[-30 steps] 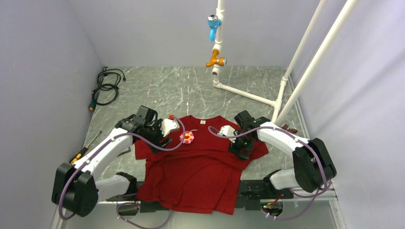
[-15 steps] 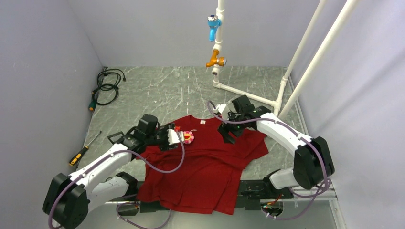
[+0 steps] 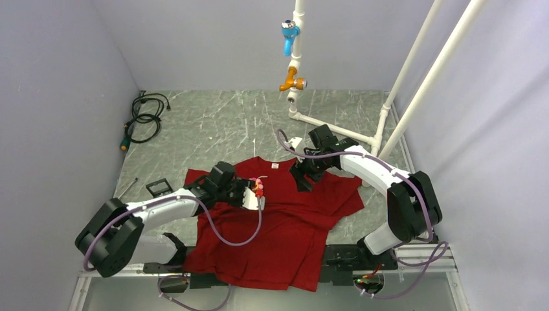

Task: Remove the brooch from the garment

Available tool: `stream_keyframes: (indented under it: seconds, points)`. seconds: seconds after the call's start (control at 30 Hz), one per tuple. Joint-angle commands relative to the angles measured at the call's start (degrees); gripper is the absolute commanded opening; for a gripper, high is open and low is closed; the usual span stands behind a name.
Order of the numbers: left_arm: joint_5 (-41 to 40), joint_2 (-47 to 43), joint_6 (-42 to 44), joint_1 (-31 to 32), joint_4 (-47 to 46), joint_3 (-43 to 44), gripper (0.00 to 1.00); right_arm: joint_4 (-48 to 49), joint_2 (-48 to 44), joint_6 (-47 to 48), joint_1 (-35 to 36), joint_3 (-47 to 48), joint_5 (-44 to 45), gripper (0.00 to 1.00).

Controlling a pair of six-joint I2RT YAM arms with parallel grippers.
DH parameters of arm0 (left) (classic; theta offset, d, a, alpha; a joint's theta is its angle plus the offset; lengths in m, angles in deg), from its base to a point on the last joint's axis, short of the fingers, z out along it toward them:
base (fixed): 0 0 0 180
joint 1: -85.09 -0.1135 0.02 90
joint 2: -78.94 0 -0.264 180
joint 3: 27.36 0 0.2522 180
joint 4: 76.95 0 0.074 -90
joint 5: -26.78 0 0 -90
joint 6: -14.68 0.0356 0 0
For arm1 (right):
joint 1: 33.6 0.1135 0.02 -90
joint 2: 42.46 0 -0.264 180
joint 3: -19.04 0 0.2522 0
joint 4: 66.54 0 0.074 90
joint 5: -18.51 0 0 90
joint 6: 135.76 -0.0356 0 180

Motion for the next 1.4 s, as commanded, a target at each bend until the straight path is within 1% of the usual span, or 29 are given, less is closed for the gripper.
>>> stream_keyframes:
  seconds: [0.0,0.1,0.2,0.37,0.5,0.8,0.9,0.97,1.2,1.37]
  points:
    - [-1.7,3.53,2.2,0.95,-4.06,1.21,0.56,0.08,0.07,-0.72,-0.08,2.37,-1.7,0.75]
    - [-3.09,5.16,3.1,1.18,-5.3,1.45,0.57,0.22,-0.09,-0.7,-0.16,2.4,-1.57,0.75]
    - [-4.55,6.59,3.13,1.57,-6.05,1.93,0.55,0.4,-0.07,-0.31,-0.18,2.34,-1.27,0.74]
    - [-7.96,8.14,0.91,1.67,-8.88,2.84,0.47,0.53,0.02,-0.19,-0.43,2.53,-0.6,0.74]
    - [-8.58,6.9,0.78,1.65,-9.69,2.78,0.41,0.48,-0.01,-0.4,-0.57,2.64,-0.37,0.74]
    - [-8.36,6.85,-1.66,1.43,-8.56,4.75,0.22,0.78,1.04,-1.51,-1.03,3.89,-0.38,0.74]
    - [-6.96,7.31,-3.47,1.41,-6.33,6.9,0.09,0.67,1.38,-1.41,-1.18,4.22,-0.36,0.74]
    - [-6.34,7.83,-5.24,1.32,-3.18,9.06,0.0,0.71,1.59,-1.51,-1.35,4.47,-0.09,0.73]
    - [-0.84,7.85,-7.47,0.98,6.23,13.14,0.0,0.58,1.96,-1.98,-2.18,5.11,-1.18,0.7]
    - [2.24,7.48,-9.7,0.65,11.55,14.81,0.0,1.8,0.86,-2.25,-2.5,3.65,-3.61,0.69]
